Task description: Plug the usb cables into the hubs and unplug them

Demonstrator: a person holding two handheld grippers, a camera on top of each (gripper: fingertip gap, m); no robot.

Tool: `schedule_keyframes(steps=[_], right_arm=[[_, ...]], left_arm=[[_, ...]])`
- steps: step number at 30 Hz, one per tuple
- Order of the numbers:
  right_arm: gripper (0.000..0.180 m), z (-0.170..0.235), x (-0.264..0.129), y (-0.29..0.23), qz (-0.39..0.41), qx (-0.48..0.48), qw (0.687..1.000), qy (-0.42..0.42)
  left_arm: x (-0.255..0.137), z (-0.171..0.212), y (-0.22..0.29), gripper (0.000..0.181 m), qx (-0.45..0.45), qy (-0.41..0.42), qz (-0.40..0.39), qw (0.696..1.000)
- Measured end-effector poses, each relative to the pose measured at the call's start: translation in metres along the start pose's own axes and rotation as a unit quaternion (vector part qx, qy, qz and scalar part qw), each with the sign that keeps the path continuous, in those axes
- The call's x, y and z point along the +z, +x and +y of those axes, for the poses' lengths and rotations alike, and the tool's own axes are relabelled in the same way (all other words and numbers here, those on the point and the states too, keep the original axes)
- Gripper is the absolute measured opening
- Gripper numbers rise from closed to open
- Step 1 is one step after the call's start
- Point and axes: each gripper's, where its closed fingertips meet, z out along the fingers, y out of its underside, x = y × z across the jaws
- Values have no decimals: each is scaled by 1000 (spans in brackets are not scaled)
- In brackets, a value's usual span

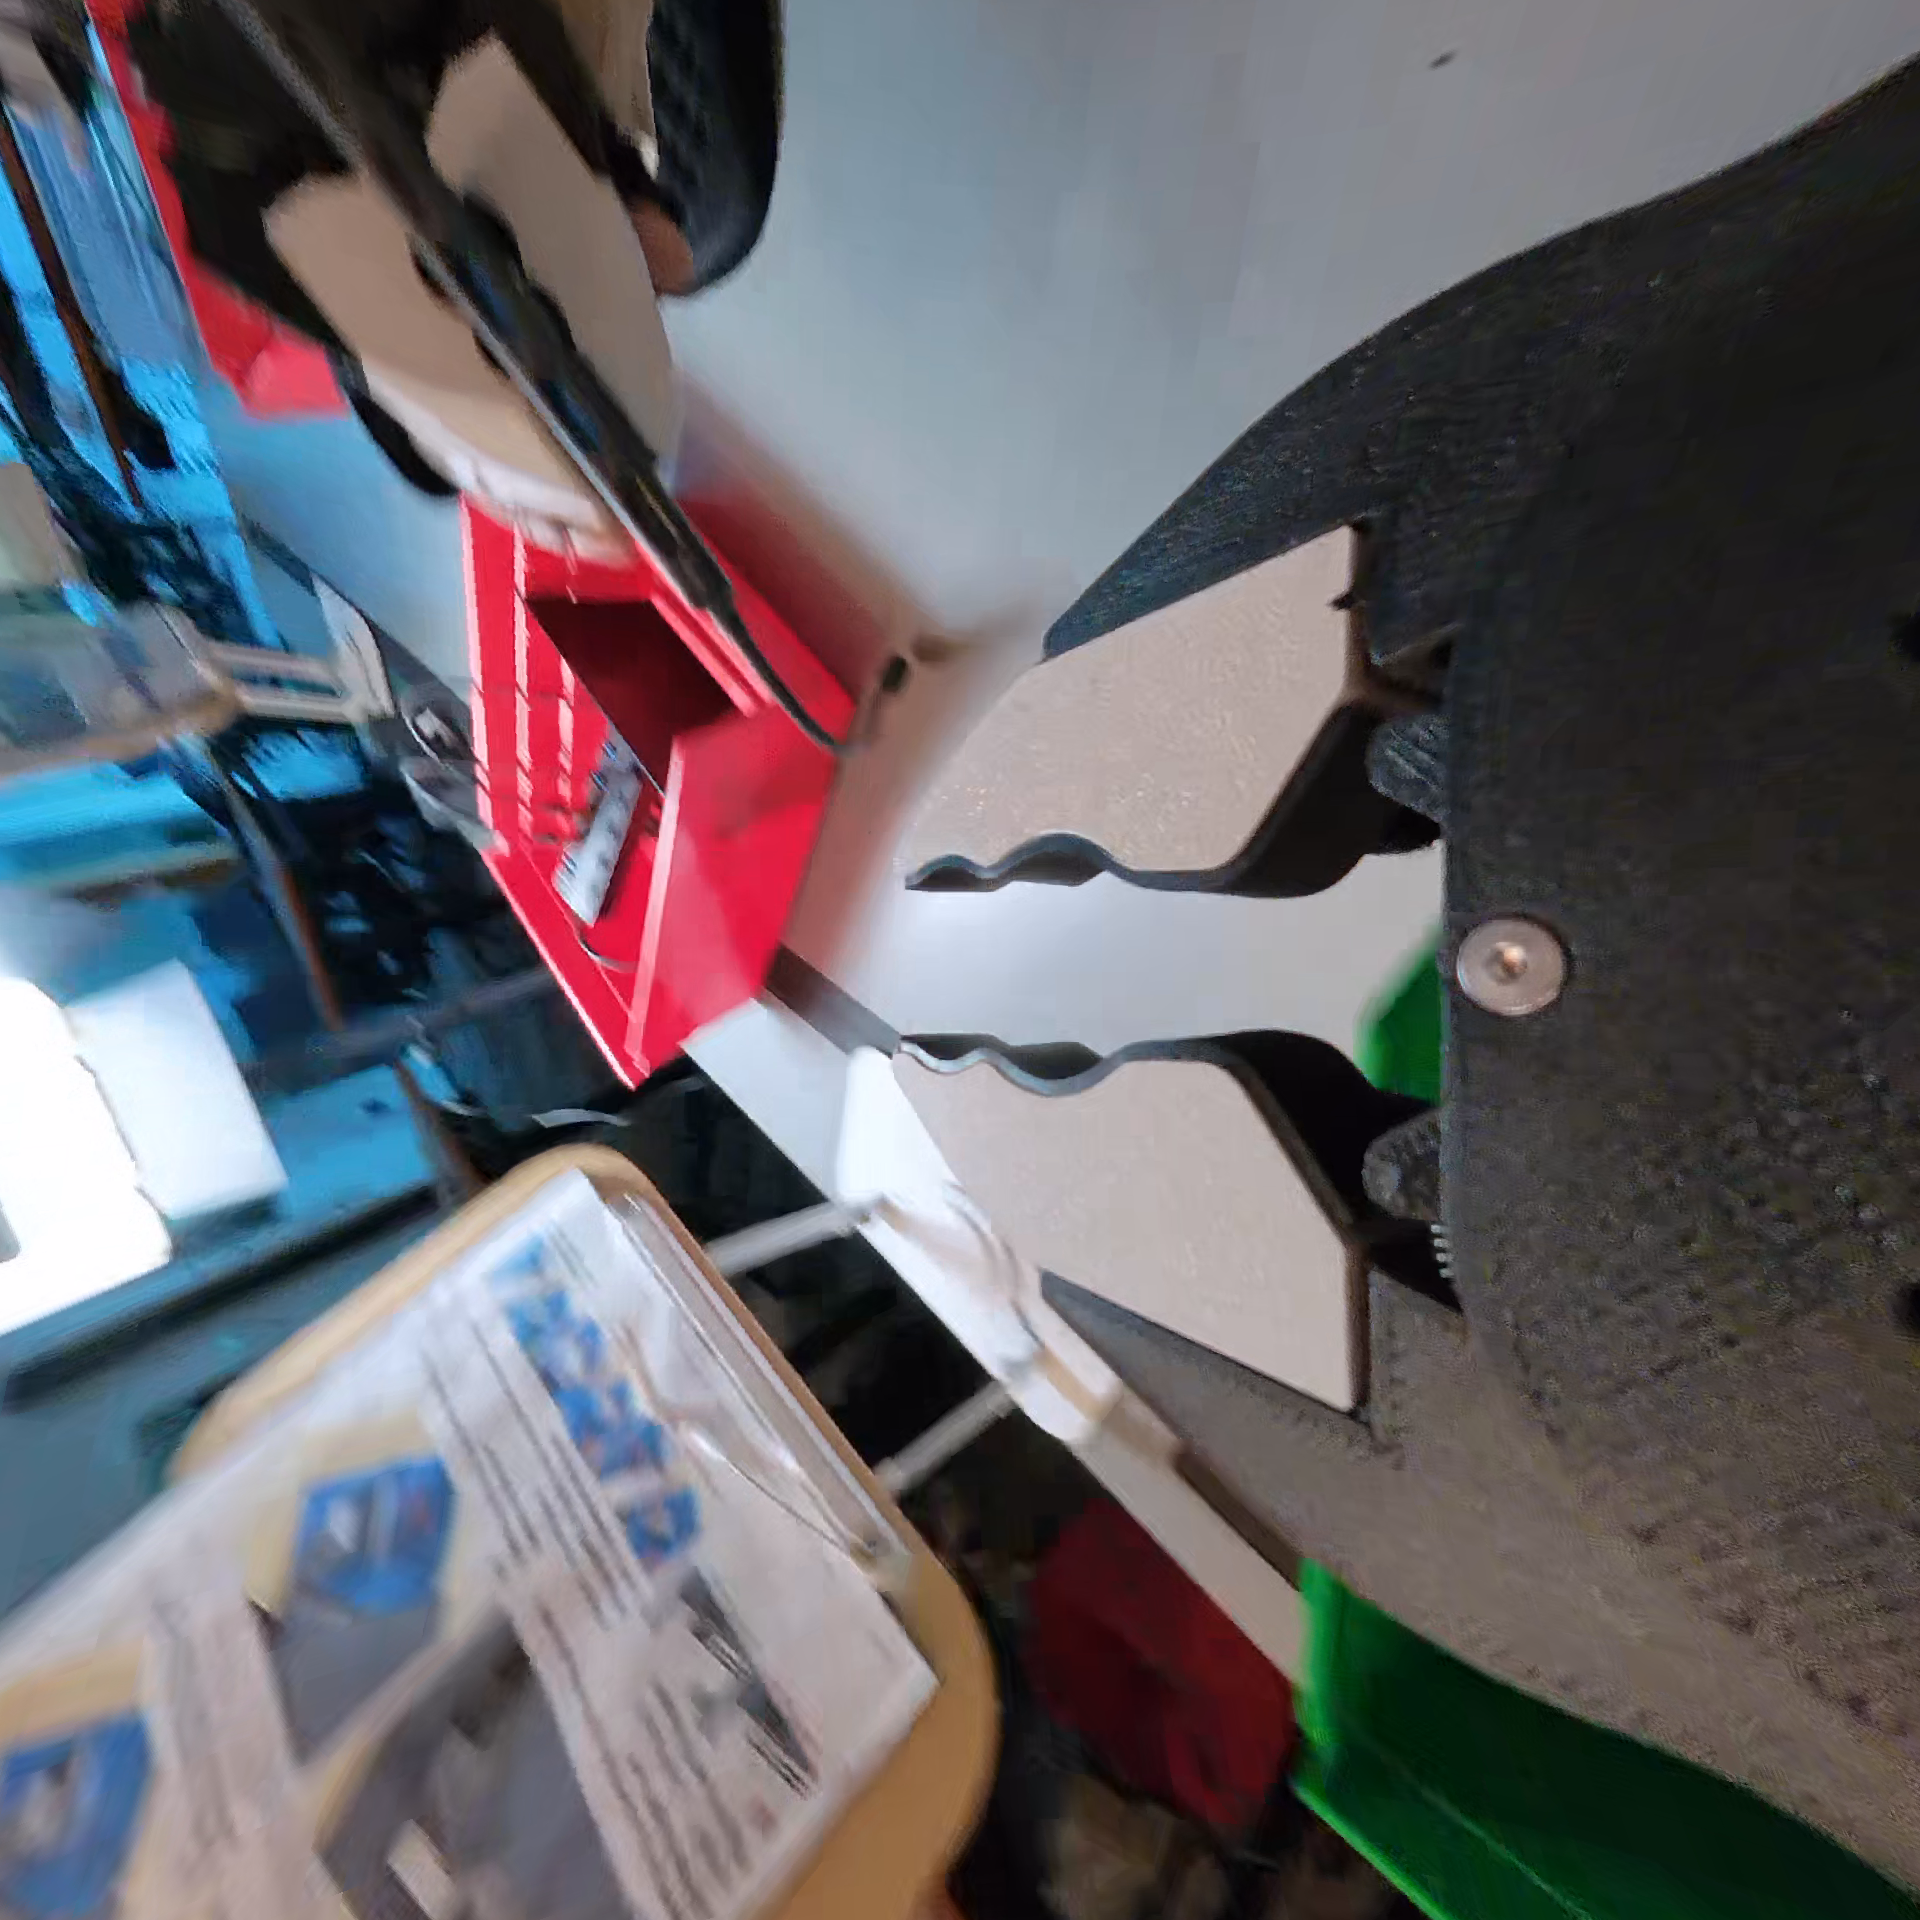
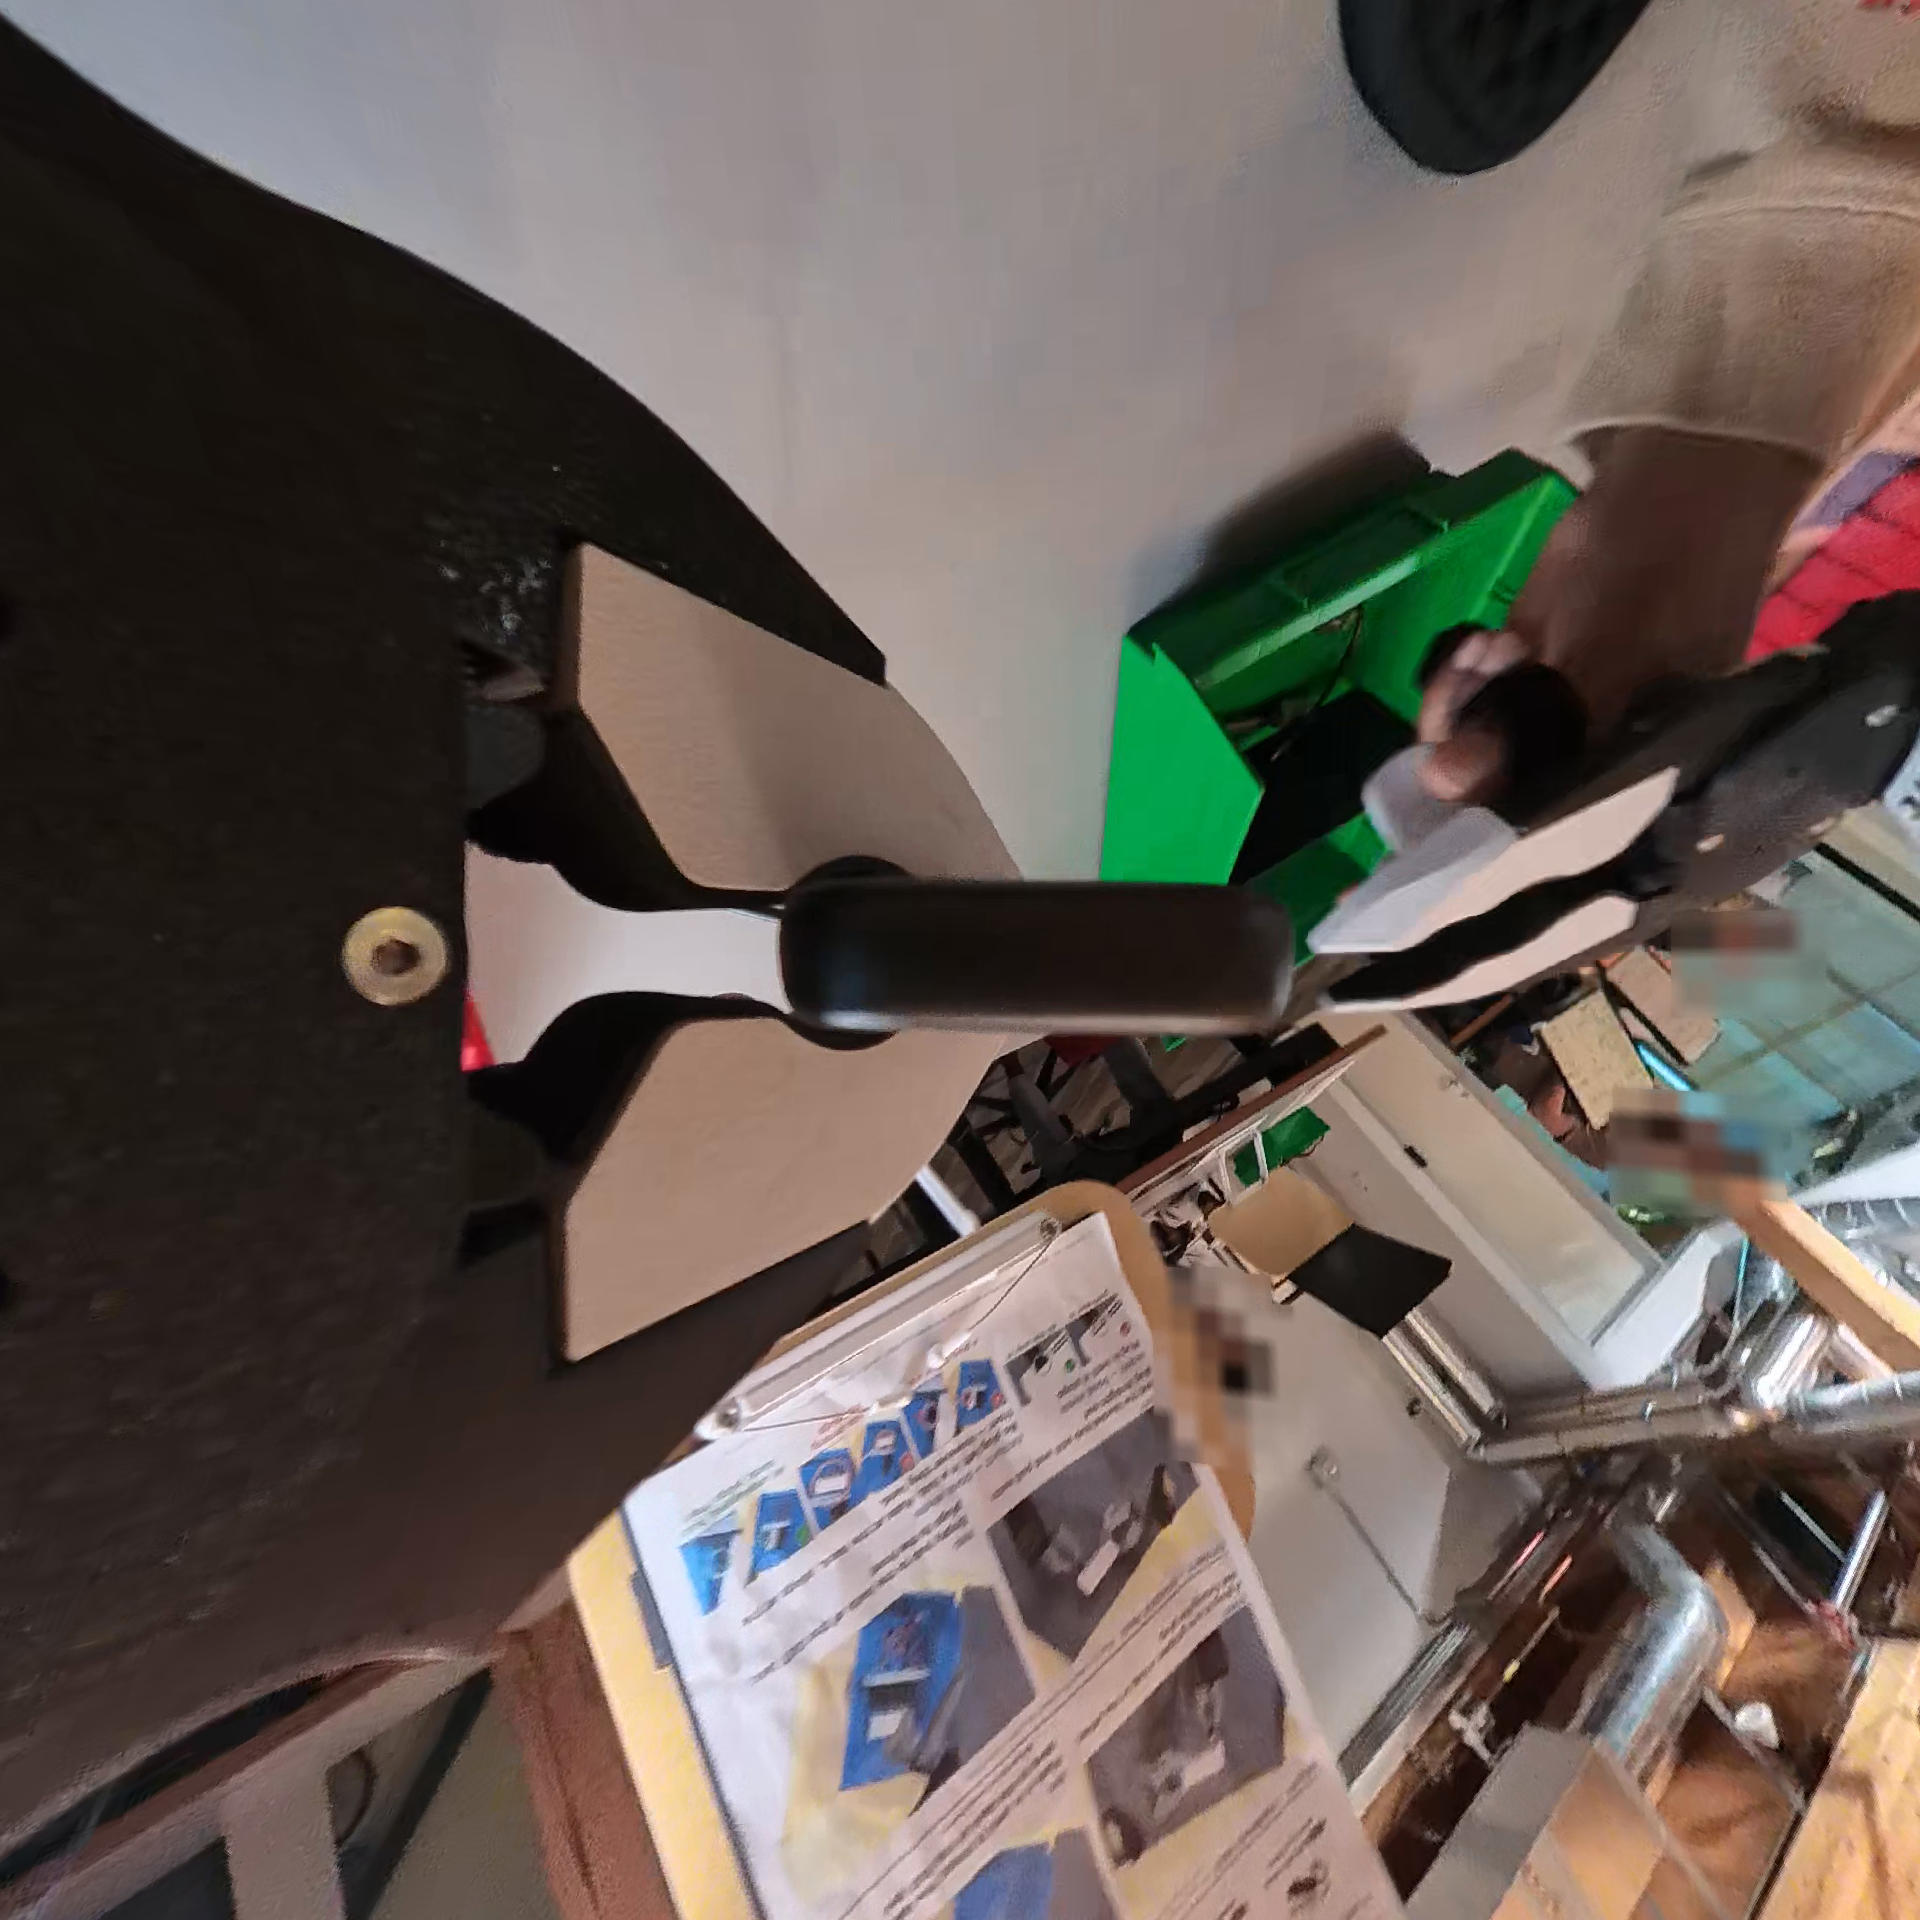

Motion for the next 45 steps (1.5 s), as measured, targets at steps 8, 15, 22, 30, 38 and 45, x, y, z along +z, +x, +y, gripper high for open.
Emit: schedule_keyframes(steps=[8, 15, 22, 30, 38, 45], right_arm=[[12, 25, -44, 7, 27, 90, 996, 9], [12, 27, -57, 7, 35, 83, 996, 1], [12, 32, -55, 2, 30, 65, 997, -17], [12, 35, -55, 1, 26, 70, 997, -20], [12, 38, -53, -2, 21, 72, 997, -26], [12, 38, -53, -1, 26, 72, 997, -28]], left_arm=[[-51, 102, -65, 27, -95, -281, 51, 954], [-52, 168, -73, 29, -6, -474, 113, 873], [-40, 201, -65, 28, 50, -538, 138, 830], [-44, 215, -64, 29, 63, -558, 159, 812], [-46, 216, -60, 23, 42, -553, 183, 811], [-48, 215, -54, 11, 13, -538, 195, 820]])
